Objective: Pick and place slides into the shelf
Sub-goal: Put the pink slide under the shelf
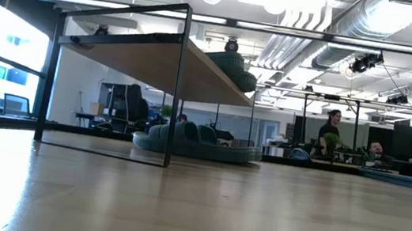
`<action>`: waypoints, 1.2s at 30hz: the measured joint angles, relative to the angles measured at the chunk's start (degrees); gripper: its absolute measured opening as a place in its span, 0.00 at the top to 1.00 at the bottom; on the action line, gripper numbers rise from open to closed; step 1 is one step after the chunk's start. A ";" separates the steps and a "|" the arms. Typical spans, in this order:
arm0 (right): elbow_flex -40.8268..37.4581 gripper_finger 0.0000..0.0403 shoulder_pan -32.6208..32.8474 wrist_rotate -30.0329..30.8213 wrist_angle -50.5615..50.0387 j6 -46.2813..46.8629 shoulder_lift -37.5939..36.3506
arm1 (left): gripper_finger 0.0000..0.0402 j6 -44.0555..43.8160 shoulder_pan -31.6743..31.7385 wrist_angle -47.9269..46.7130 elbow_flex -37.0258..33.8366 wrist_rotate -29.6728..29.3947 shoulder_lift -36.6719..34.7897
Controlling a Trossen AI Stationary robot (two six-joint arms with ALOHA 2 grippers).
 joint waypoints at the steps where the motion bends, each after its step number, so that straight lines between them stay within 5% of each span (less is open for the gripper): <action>1: 0.00 0.92 0.33 0.91 -1.08 -0.83 -0.77 | 0.77 0.23 0.00 0.06 0.02 1.00 0.00; 9: -0.04 0.92 2.39 4.10 -27.51 2.28 -12.26 | 0.61 0.28 0.00 3.96 0.07 7.77 -0.07; 21: -0.13 0.92 2.41 -6.48 -75.86 31.59 -33.22 | 0.55 0.12 0.00 4.85 -0.09 10.37 -0.07; 26: 0.24 0.93 1.53 4.47 -92.32 45.37 -39.47 | 0.57 1.22 -0.32 9.66 0.46 17.09 -1.72; 31: -0.30 0.93 1.57 -6.54 -106.29 53.09 -42.02 | 0.62 1.05 0.46 12.15 0.70 17.54 -0.61; 36: 0.09 0.93 0.51 -16.48 -116.71 64.39 -45.70 | 0.64 4.44 3.28 12.47 3.24 27.71 -1.17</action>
